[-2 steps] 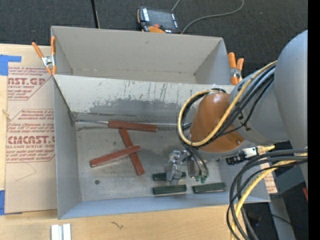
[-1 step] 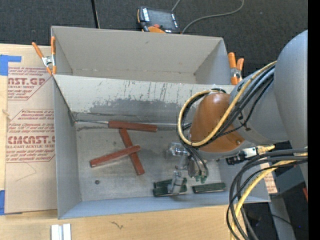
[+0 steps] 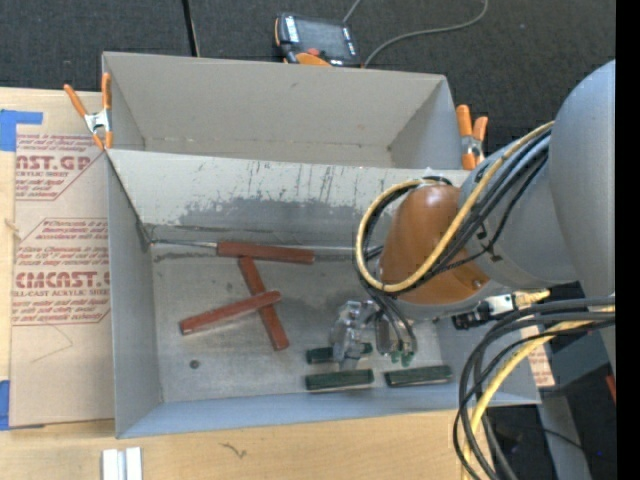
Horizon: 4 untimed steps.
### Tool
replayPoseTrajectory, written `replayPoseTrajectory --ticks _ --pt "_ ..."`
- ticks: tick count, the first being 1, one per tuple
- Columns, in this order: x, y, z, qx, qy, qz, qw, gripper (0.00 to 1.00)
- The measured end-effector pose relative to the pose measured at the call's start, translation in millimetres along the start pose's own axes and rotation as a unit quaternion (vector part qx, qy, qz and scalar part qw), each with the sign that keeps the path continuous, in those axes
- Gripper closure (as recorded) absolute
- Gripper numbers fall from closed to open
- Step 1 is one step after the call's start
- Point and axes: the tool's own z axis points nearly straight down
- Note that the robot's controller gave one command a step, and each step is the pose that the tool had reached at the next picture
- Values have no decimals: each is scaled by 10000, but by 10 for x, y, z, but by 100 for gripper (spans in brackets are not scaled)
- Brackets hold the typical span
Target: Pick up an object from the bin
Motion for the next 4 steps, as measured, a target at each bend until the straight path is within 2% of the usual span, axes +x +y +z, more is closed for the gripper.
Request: replayPoseTrajectory --ticks 1,2,3,4 --pt "-191 249 -508 2 -33 -639 9980 100" --pt "-177 242 -488 6 -11 -632 9980 0" --pt "119 111 36 9 -4 -921 9957 0" --pt "98 117 -12 6 -12 -921 9958 100"
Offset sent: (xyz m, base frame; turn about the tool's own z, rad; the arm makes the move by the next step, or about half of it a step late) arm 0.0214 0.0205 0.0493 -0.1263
